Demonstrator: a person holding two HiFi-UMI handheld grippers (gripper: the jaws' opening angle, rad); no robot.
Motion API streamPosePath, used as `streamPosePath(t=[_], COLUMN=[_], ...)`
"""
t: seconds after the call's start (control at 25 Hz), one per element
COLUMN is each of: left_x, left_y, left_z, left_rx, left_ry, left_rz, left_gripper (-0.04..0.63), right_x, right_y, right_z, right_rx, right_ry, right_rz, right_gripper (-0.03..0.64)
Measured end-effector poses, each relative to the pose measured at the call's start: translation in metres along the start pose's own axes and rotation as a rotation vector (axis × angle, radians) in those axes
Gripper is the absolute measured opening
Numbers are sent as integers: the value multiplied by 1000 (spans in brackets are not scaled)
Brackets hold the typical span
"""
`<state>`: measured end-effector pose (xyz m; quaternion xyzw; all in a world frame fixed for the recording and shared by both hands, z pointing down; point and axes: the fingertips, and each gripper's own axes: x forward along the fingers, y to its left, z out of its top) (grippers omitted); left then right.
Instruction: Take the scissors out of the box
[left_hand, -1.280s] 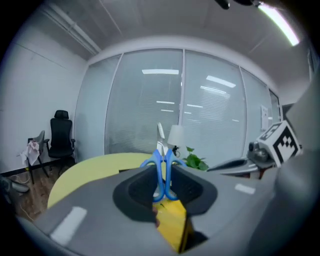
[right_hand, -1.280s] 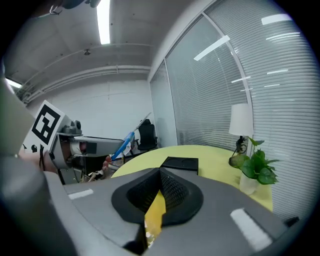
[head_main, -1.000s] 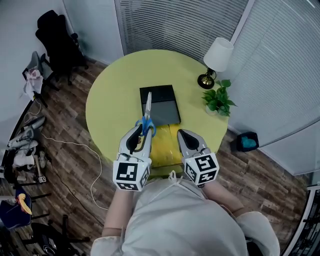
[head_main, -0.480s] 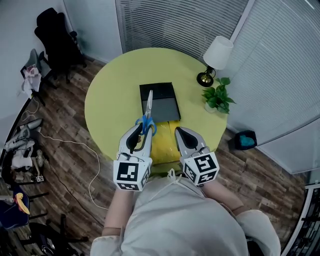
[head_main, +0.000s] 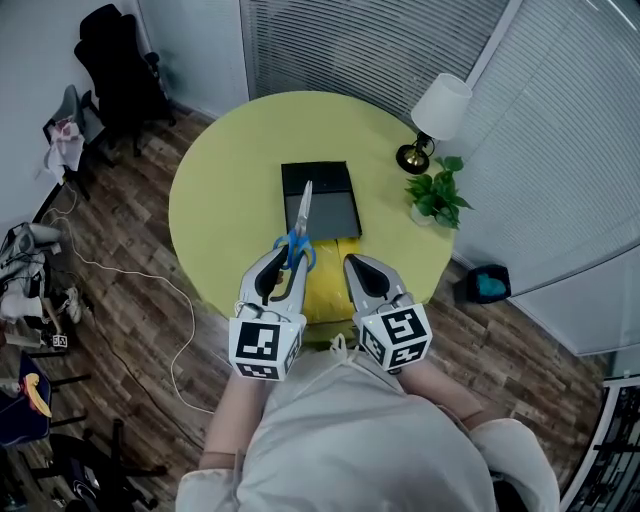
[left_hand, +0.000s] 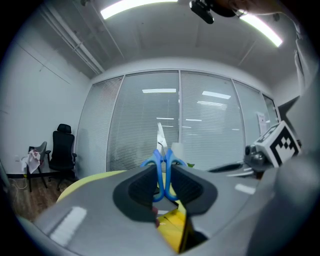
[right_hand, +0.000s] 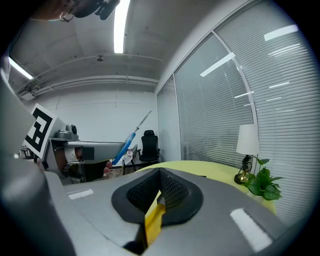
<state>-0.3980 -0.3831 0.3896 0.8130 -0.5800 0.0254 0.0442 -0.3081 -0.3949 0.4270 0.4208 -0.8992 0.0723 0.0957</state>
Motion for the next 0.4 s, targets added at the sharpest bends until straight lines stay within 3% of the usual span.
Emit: streamPosePath(t=[0.4], left_x=[8], left_y=[-2], left_z=[-11], left_rx=[2], left_ry=[18], left_rz=[-4], left_gripper=[92], right_x=[9], right_y=[2], right_z=[-7], right_rx=[-2], right_ry=[13], right_rz=[32], right_gripper=[0])
